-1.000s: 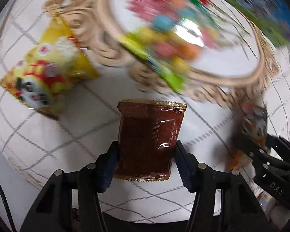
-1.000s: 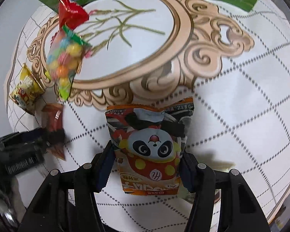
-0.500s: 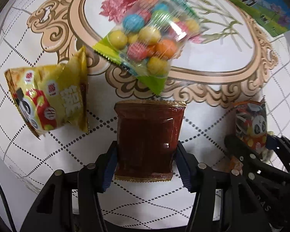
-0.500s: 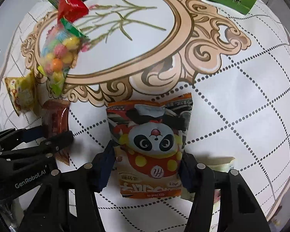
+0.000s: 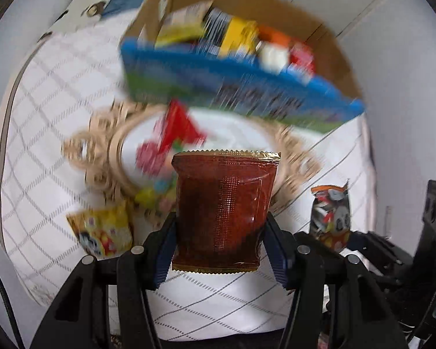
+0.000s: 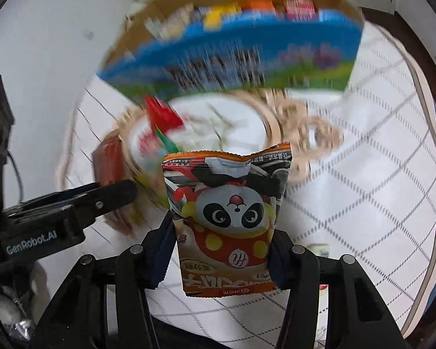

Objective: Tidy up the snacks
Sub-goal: 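Carry both packets into the box and open both grippers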

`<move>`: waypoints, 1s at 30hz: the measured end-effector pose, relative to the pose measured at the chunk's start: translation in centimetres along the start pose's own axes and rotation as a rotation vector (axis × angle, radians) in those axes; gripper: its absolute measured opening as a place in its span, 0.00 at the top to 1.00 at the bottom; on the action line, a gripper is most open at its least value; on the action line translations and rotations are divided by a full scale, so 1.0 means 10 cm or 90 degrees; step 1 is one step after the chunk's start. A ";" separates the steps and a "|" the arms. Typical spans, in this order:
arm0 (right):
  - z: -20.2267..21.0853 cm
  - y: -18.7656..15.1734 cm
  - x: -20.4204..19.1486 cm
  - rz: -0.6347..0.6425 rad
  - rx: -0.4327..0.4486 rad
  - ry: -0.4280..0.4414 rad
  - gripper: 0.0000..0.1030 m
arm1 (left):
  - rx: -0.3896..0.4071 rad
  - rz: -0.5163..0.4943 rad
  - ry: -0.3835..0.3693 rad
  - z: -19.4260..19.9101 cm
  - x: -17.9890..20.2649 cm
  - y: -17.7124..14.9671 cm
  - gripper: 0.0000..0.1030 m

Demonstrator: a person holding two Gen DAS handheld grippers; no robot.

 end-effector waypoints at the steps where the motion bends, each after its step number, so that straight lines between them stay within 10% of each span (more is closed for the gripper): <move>1: 0.09 0.18 0.00 -0.001 0.013 0.006 0.45 | 0.007 -0.002 -0.006 0.08 -0.07 0.13 0.48; 15: 0.39 2.01 -0.38 -0.006 0.142 0.004 0.45 | 0.041 0.014 0.030 0.37 -0.29 1.87 0.48; 30: -0.74 2.44 -0.58 -0.011 0.043 0.008 0.43 | -0.107 0.088 0.053 -0.47 -0.81 2.01 0.47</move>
Point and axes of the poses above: each gripper's, at about its wrist camera, not at the fingertips, and z roughly against the way its jaws point, x to its right, y to its top, the point moved 10 cm from there along -z, roughly the way its jaws point, and after that the axes turned 14 degrees about -y, right-handed, at the moved point
